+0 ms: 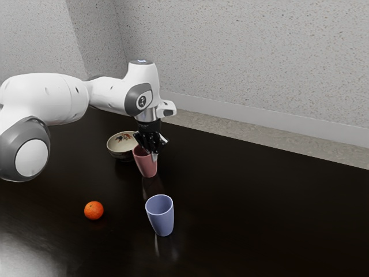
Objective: Place the left cup onto the right cup
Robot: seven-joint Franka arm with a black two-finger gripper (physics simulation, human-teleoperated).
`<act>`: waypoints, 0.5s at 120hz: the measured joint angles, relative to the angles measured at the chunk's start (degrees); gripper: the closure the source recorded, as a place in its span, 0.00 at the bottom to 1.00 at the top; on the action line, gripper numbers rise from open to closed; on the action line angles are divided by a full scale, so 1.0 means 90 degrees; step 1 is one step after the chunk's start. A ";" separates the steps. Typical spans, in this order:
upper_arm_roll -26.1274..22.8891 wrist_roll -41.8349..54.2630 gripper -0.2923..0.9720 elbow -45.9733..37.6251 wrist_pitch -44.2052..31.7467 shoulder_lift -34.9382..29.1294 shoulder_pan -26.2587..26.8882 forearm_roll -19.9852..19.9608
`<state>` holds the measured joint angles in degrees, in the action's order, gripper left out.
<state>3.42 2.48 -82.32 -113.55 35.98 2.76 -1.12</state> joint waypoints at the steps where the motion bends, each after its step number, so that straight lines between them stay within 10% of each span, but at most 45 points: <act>1: 0.0003 0.0000 0.83 0.0002 0.0000 0.0000 0.0008 0.0002; 60: 0.0376 -0.0038 0.85 0.0052 0.0034 -0.0435 0.0633 0.0065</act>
<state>6.81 2.14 -81.85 -113.24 32.06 8.45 -0.54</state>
